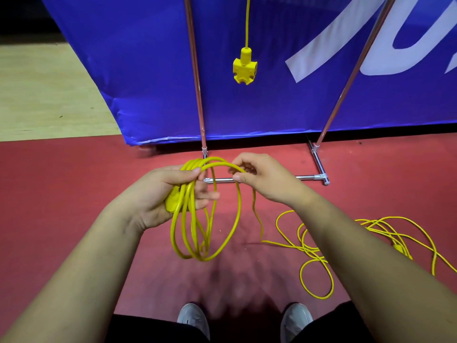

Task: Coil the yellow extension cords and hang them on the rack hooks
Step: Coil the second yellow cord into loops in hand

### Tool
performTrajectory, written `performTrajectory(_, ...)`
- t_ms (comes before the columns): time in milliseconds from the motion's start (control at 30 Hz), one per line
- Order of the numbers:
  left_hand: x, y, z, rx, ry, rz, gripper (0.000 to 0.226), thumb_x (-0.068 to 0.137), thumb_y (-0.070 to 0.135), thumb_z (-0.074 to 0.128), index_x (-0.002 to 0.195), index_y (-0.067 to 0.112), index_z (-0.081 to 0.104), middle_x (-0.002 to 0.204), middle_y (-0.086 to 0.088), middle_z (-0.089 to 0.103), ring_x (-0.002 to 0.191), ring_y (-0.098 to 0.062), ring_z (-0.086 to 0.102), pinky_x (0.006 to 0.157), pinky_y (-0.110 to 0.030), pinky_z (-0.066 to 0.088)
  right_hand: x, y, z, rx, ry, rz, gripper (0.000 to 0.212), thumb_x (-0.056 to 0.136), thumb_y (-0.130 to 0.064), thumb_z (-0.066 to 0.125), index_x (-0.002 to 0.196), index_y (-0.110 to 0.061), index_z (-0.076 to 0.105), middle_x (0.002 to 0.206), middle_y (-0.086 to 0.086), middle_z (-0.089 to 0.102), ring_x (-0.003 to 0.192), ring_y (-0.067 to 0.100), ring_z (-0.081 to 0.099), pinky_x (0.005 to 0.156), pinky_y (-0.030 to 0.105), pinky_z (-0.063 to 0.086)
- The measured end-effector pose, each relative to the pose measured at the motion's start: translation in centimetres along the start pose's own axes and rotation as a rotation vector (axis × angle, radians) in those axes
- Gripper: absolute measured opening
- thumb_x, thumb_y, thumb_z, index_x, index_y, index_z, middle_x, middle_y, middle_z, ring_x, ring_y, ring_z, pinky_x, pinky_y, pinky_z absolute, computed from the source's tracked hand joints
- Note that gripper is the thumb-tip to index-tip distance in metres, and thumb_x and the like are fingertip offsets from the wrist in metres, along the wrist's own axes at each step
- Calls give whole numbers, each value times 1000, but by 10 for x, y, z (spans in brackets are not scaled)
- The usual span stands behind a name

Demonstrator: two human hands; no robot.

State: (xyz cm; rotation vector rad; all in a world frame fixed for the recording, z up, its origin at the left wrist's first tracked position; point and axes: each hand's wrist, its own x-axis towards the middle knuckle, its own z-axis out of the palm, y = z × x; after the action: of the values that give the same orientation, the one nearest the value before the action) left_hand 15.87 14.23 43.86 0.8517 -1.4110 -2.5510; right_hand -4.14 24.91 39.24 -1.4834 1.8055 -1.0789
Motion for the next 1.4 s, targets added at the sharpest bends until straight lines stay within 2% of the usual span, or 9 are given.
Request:
performTrajectory(67, -5, 4, -2, -22, -30, 2, 14, 87, 17, 48, 82, 6, 55, 96, -24, 71, 91, -41, 69, 67, -37, 60, 0, 23, -4, -72, -4, 77, 4, 88, -11, 67, 85, -9, 67, 71, 0, 63, 62, 0, 50, 64, 20, 40)
performTrajectory(200, -5, 5, 3, 19, -9, 132, 18, 87, 18, 48, 85, 6, 62, 60, -7, 60, 43, -18, 56, 45, -24, 48, 3, 61, -1, -73, 33, 204, 10, 88, -14, 68, 80, -7, 67, 70, 1, 61, 63, 8, 50, 63, 24, 39)
performTrajectory(467, -1, 17, -1, -172, -20, 400, 34, 91, 26, 41, 110, 3, 58, 52, 7, 41, 41, -3, 39, 47, -17, 35, -6, 123, 26, -358, -199, 601, 21, 91, -14, 61, 71, -13, 56, 65, 3, 49, 64, 19, 44, 56, 29, 32)
performTrajectory(633, -4, 17, -10, -113, 131, 404, 18, 90, 24, 47, 88, 12, 60, 63, 3, 62, 62, -15, 66, 54, -20, 50, -11, 117, 42, 162, -165, 749, 20, 95, -11, 59, 79, -11, 47, 75, 12, 64, 66, 20, 63, 66, 25, 50)
performTrajectory(767, 1, 16, -12, 10, 222, 365, 18, 98, 23, 44, 89, 13, 55, 98, -18, 73, 88, -34, 72, 65, -31, 59, 1, 75, 45, 258, -118, 688, 18, 94, -18, 62, 82, -11, 51, 66, 9, 65, 52, 17, 61, 49, 24, 48)
performTrajectory(900, 5, 9, -19, 266, 330, 388, 20, 100, 22, 45, 110, 11, 58, 88, -13, 75, 74, -25, 72, 64, -29, 58, 6, 19, 28, 120, -250, 408, 16, 83, -18, 74, 72, -10, 66, 55, 4, 61, 43, 12, 43, 44, 21, 34)
performTrajectory(1000, 7, 2, -24, 479, 335, 370, 17, 99, 17, 47, 99, 6, 61, 86, -10, 75, 82, -22, 72, 73, -30, 57, 1, -20, 11, 162, -399, 284, 9, 82, -13, 74, 76, -7, 72, 54, 3, 59, 46, 12, 41, 46, 22, 33)
performTrajectory(1133, 2, -1, -18, 758, 194, 254, 19, 98, 21, 51, 88, 7, 59, 82, -10, 75, 71, -17, 67, 56, -26, 44, 0, -40, -1, 354, -241, 159, 5, 83, -3, 70, 81, 2, 71, 51, 1, 52, 48, 12, 39, 48, 23, 31)
performTrajectory(1400, 4, 9, -15, 53, 203, 341, 16, 93, 7, 47, 80, 4, 57, 52, -7, 46, 47, -20, 45, 48, -24, 43, 0, 14, -18, 224, -166, 221, 2, 89, -8, 66, 87, -7, 66, 68, 4, 61, 64, 19, 59, 67, 30, 50)
